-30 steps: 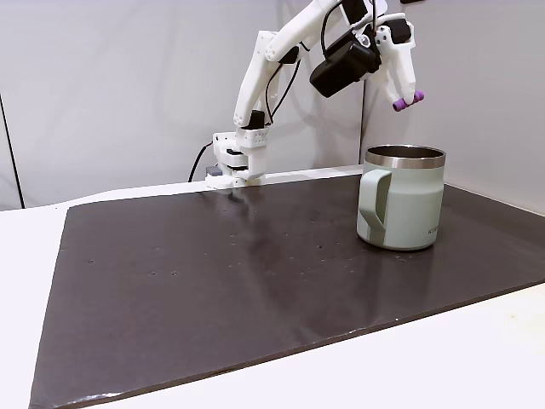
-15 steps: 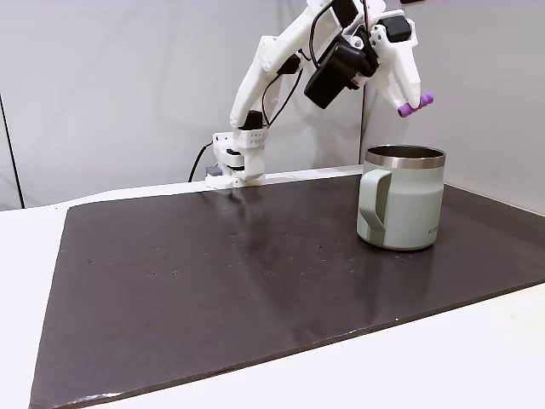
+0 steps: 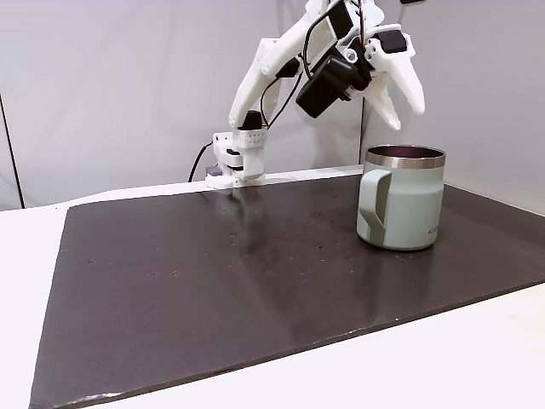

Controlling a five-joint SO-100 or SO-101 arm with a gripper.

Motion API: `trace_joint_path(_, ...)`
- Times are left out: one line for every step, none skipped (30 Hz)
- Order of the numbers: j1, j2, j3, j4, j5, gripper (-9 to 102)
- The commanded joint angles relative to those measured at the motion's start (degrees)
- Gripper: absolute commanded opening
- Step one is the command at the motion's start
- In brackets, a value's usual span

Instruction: Grasp a pengrip and put it in the cup.

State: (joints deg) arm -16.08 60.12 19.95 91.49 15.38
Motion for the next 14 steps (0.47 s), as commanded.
trace_joint_path(-0.1, 0.9, -1.3, 0.7, -0.8, 31)
trace_joint_path(-0.2, 1.0, -1.3, 0.7, -0.8, 32)
trace_joint_path(-0.3, 1.1, -1.3, 0.7, -0.8, 32)
trace_joint_path(-0.3, 1.1, -1.3, 0.7, -0.8, 32)
trace_joint_path(-0.3, 1.2, -1.3, 0.7, -0.8, 32)
trace_joint_path(-0.4, 1.3, -1.3, 0.6, -0.8, 32)
trace_joint_path(-0.4, 1.4, -1.3, 0.6, -0.8, 32)
trace_joint_path(-0.4, 1.5, -1.3, 0.6, -0.9, 32)
trace_joint_path(-0.4, 1.6, -1.4, 0.6, -1.0, 32)
trace_joint_path(-0.4, 1.7, -1.4, 0.6, -1.1, 32)
trace_joint_path(-0.4, 1.8, -1.4, 0.6, -1.1, 32)
trace_joint_path(-0.4, 1.9, -1.4, 0.6, -1.1, 32)
trace_joint_path(-0.4, 2.0, -1.4, 0.6, -1.1, 32)
trace_joint_path(-0.4, 2.1, -1.4, 0.6, -1.3, 32)
